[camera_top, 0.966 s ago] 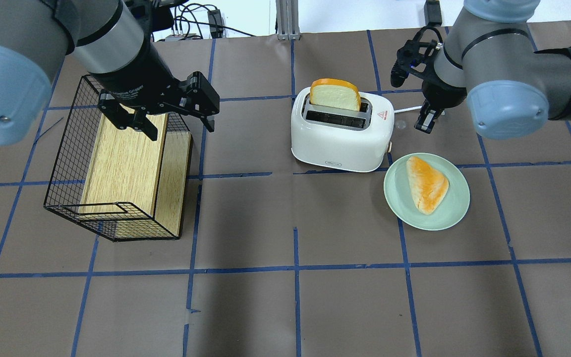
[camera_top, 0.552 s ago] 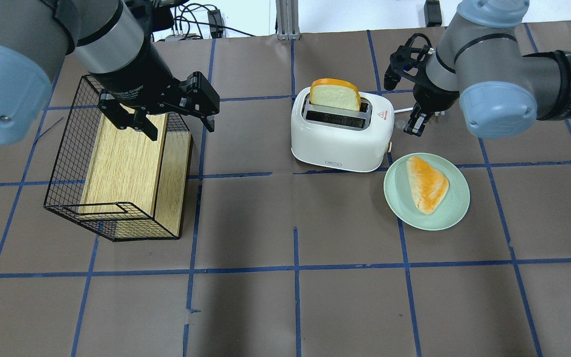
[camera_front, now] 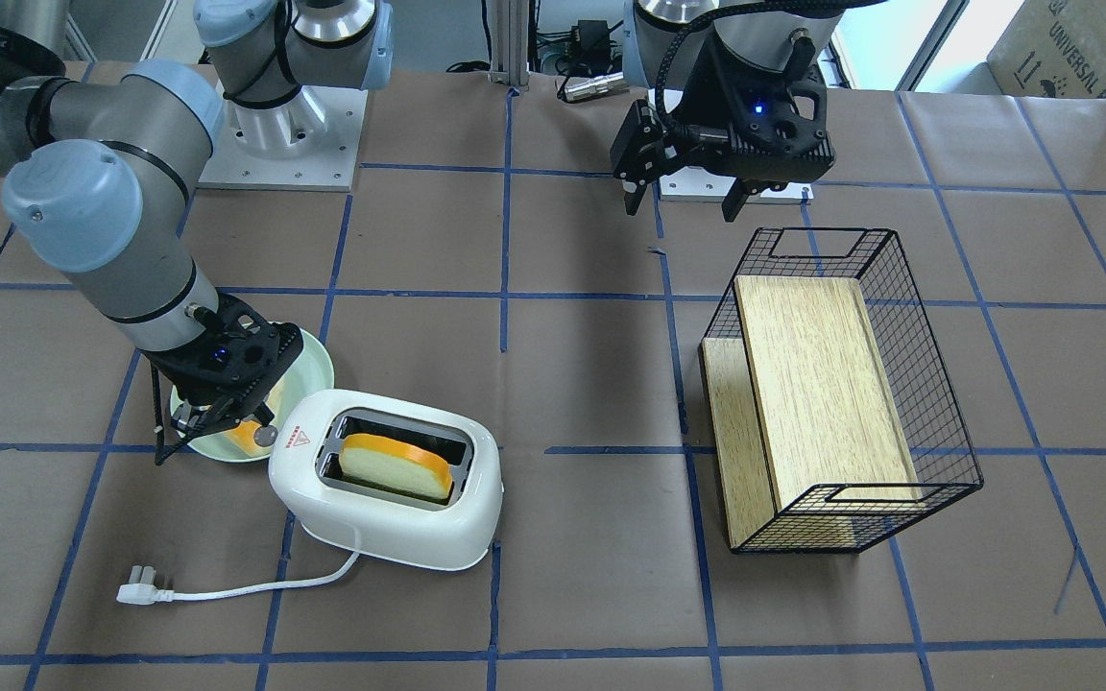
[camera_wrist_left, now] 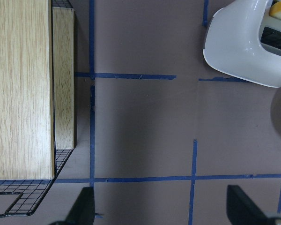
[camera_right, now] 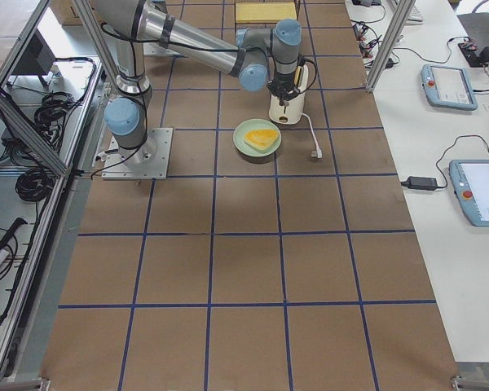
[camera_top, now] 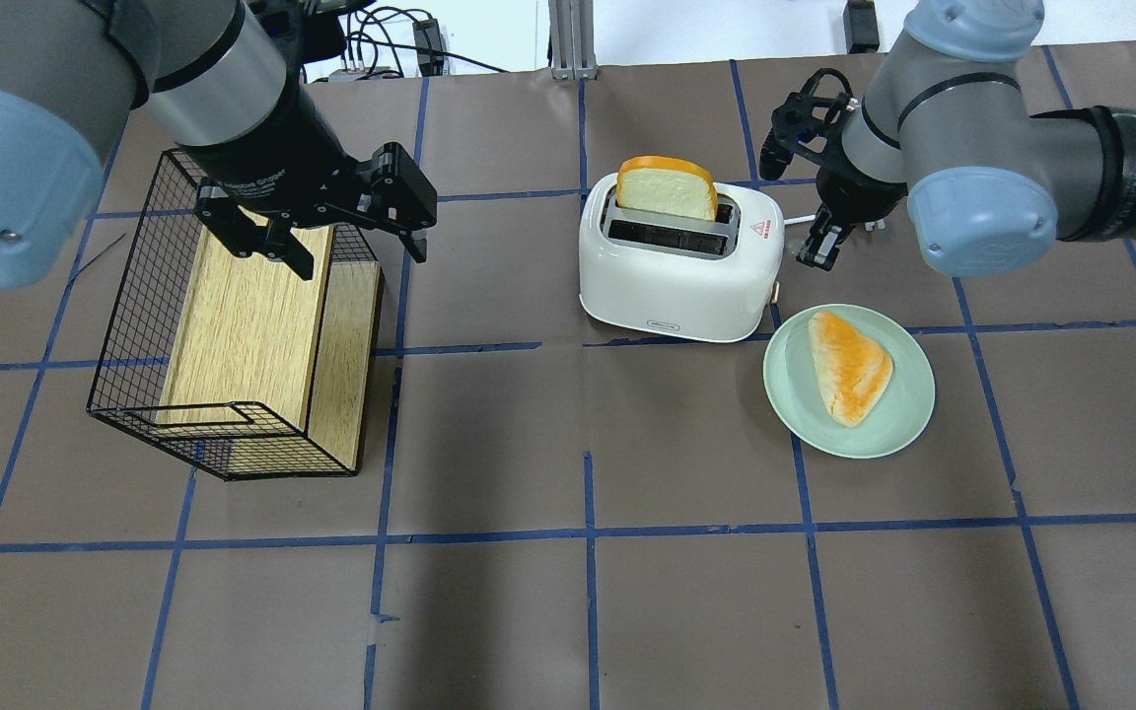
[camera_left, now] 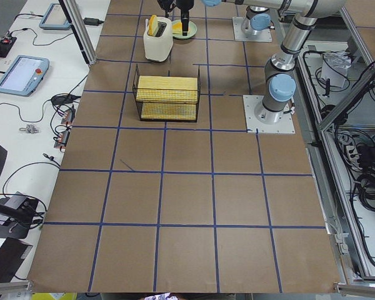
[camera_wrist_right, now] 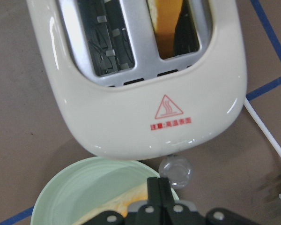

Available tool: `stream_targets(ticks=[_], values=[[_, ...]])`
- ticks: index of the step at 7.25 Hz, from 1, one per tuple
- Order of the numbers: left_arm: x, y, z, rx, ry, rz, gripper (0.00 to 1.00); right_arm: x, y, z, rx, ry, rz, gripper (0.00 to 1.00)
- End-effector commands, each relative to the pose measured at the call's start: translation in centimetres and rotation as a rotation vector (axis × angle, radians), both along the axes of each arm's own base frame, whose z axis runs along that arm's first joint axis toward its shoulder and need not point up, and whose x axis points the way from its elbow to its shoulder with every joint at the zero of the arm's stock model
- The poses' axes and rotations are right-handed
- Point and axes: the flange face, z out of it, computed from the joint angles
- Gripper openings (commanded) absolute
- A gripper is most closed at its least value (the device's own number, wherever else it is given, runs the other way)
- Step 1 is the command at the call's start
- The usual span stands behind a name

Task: Press toaster with right arm
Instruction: 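Lower the right gripper to press the toaster lever down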

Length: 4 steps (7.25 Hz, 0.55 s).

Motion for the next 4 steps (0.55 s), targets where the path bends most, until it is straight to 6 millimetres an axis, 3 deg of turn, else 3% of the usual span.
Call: stream_targets(ticks=[1, 4], values=[[0.0, 0.0, 0.0, 0.0, 0.0, 0.0, 1.0, 0.0, -0.5, -0.8, -0.001, -0.001, 0.006, 0.1], [0.0, 0.0, 0.0, 0.0, 0.0, 0.0, 1.0, 0.1, -1.1, -2.4, 0.005, -0.016, 0.004, 0.11]])
